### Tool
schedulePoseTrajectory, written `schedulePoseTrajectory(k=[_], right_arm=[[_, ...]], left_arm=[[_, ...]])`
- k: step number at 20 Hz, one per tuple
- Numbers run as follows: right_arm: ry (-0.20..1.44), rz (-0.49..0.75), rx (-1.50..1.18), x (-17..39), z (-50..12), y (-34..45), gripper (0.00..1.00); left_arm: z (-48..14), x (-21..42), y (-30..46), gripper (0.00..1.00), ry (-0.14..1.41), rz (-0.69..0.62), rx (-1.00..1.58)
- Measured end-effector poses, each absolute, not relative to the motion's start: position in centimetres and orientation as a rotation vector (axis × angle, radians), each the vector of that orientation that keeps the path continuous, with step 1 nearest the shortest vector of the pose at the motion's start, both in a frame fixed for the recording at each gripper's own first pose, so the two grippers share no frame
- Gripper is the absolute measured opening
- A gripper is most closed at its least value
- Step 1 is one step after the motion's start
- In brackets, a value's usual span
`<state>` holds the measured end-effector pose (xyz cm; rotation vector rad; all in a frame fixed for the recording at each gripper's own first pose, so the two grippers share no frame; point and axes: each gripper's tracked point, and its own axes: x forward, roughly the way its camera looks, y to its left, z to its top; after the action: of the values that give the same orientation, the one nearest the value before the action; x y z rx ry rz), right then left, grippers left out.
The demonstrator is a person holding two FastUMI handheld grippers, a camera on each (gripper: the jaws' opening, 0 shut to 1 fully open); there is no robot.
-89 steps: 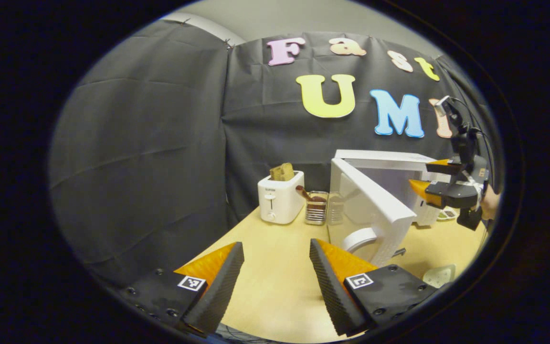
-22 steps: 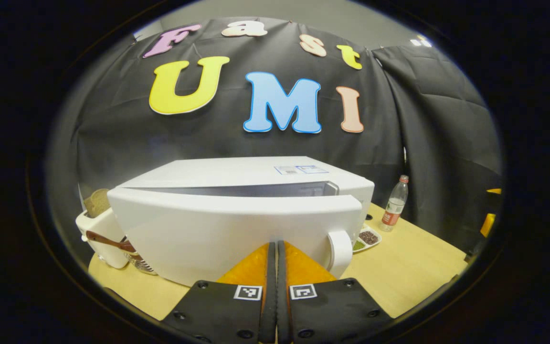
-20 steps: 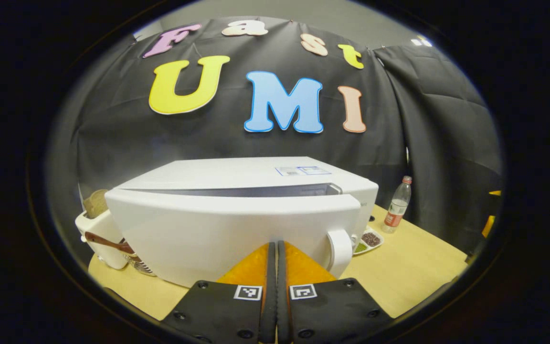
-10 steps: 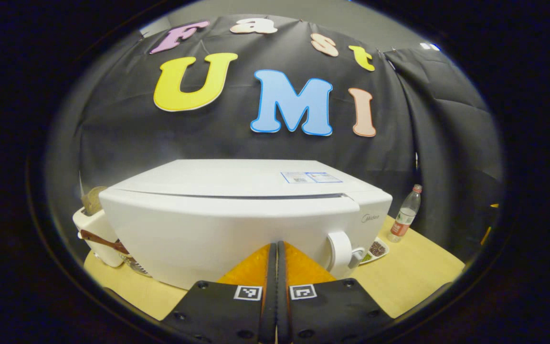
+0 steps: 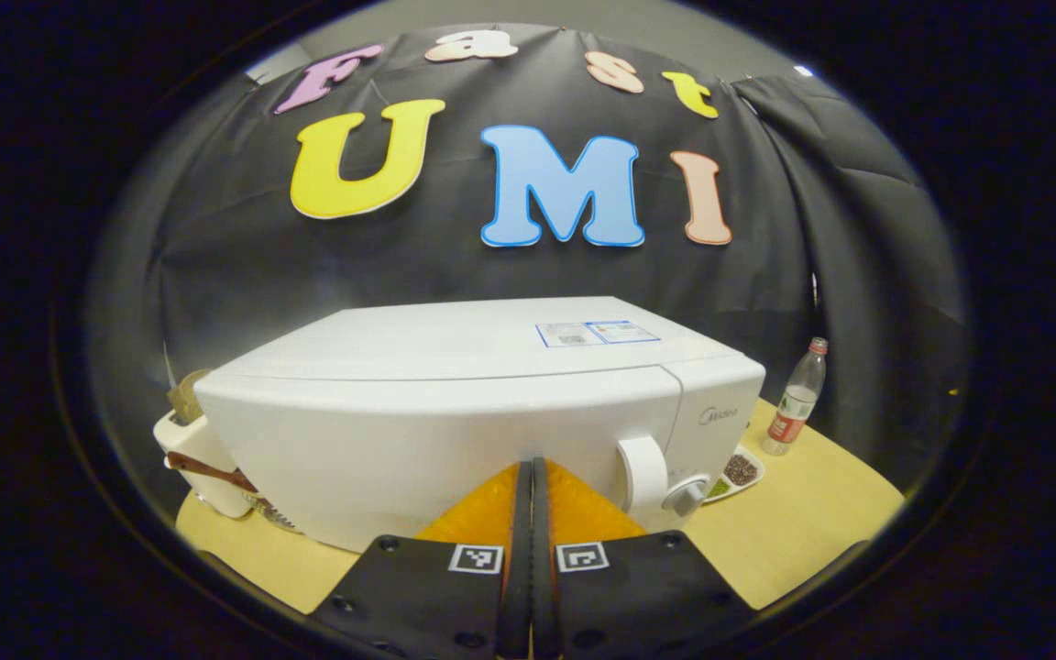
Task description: Open the microwave oven with the left hand, put the food in, and close the microwave oven.
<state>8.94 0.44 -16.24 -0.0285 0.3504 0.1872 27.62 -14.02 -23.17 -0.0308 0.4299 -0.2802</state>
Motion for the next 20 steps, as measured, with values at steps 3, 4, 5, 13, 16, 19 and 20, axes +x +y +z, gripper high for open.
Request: schedulePoseTrajectory(k=[3,4,5,13,16,19,20], right_arm=[[0.327,0.169,-0.021,8.9,-15.4,1.0,0.97],[0.325,0.169,-0.014,8.4,-15.2,1.1,0.97],[0.324,0.167,-0.011,8.2,-15.0,1.4,0.97],[0.276,0.155,-0.026,4.8,-11.1,4.1,0.97],[0.258,0.151,-0.02,3.1,-9.6,5.1,0.97],[0.242,0.146,-0.023,1.3,-8.5,5.7,0.97],[0.242,0.144,-0.026,0.7,-8.4,6.0,0.97]], left_arm=[[-21.5,25.7,-13.7,0.07,0.395,-0.285,-0.05],[-20.9,24.9,-13.4,0.07,0.387,-0.283,-0.063],[-20.2,24.1,-13.0,0.07,0.375,-0.282,-0.072],[-12.9,16.6,-6.8,0.07,0.238,-0.228,-0.05],[-10.7,13.7,-4.3,0.07,0.197,-0.188,-0.003],[-8.7,10.4,-3.0,0.07,0.157,-0.171,0.04],[-8.4,9.3,-2.8,0.07,0.15,-0.175,0.05]])
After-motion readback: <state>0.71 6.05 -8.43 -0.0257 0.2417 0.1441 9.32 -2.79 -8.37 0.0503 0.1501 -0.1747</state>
